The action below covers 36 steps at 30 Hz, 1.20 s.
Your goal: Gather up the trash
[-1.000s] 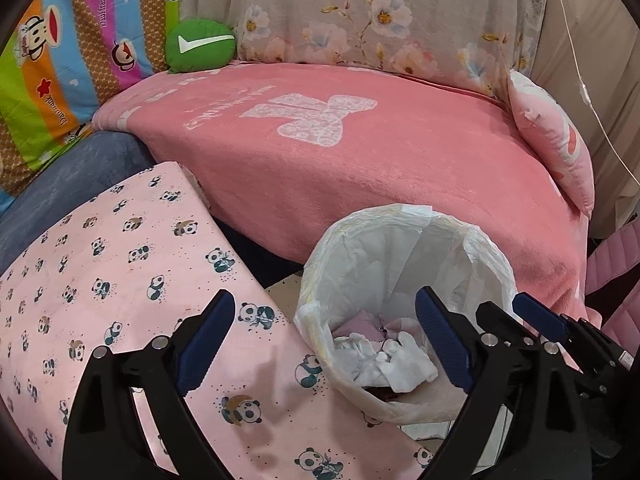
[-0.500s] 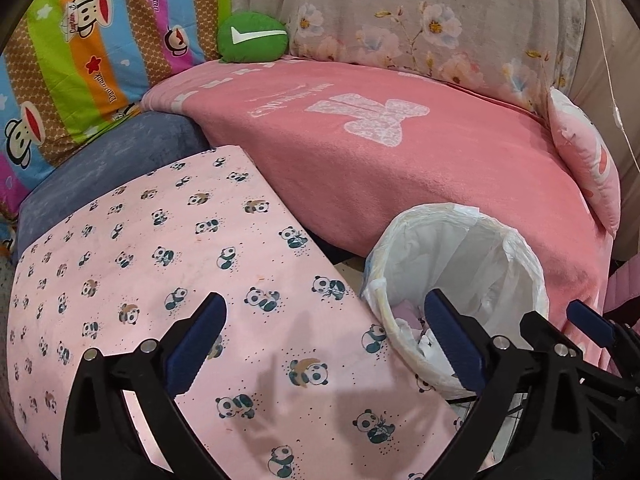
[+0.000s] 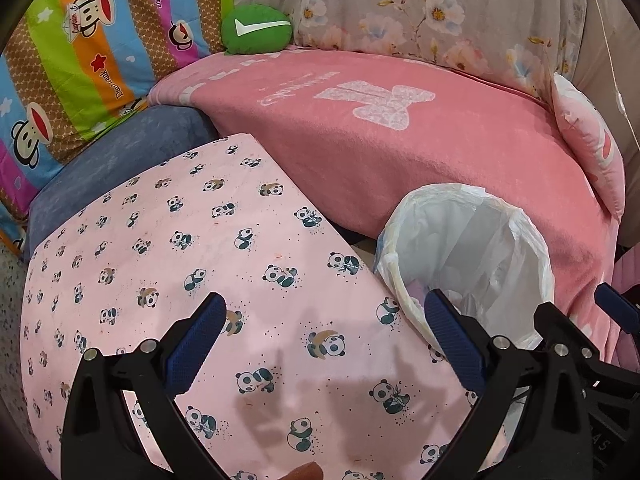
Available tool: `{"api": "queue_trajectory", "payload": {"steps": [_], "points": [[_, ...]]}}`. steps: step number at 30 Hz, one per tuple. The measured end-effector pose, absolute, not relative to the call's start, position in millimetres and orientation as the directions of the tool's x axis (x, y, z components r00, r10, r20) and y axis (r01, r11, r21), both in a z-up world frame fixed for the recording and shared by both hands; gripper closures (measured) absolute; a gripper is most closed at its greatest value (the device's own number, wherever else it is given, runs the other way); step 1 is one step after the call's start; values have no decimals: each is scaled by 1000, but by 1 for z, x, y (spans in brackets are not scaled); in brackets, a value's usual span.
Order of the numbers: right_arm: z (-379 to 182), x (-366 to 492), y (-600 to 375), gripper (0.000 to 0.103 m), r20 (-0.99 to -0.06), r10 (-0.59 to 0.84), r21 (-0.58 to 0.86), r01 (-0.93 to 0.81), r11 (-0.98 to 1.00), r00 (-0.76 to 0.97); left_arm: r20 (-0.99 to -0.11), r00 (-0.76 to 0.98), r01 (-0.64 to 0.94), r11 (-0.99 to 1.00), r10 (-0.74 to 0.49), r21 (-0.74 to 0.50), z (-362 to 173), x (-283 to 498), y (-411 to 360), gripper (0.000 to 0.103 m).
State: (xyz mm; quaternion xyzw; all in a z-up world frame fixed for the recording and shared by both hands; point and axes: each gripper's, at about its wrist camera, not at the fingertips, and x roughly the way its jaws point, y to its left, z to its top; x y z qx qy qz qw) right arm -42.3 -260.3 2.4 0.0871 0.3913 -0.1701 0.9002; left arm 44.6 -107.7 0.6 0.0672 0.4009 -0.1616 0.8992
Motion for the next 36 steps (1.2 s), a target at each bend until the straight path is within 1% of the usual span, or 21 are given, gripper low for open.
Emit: {"api": "queue_trajectory", "payload": {"steps": [4, 5, 11, 12, 13, 20, 27, 36], "points": [[5, -42, -262, 14, -733, -244, 17, 375, 927, 635, -742, 628, 334, 943, -234, -14, 2, 42, -107, 8], [5, -44, -263, 11, -731, -244, 16, 375, 927, 637, -741, 628, 336, 942, -237, -17, 3, 41, -107, 8], [10, -51, -269, 10, -724, -269, -16, 375, 927, 635, -753, 611, 354, 935, -245, -17, 1, 38, -115, 8], [11, -51, -270, 6, -723, -271, -17, 376, 926, 636, -754, 609, 356, 934, -248, -19, 1, 38, -116, 8], [12, -54, -273, 4, -718, -278, -20, 381, 924, 637, -756, 602, 362, 932, -255, -26, 1, 38, -117, 8], [16, -56, -276, 4, -715, -315, -71, 384, 921, 624, -777, 566, 383, 923, -275, -47, 0, 34, -126, 8], [17, -63, -286, 4, -713, -324, -74, 393, 917, 621, -797, 530, 402, 914, -289, -64, 0, 31, -130, 8], [19, -62, -288, 4, -722, -339, -102, 392, 914, 604, -813, 516, 418, 908, -270, -37, -4, 30, -136, 8]]}}
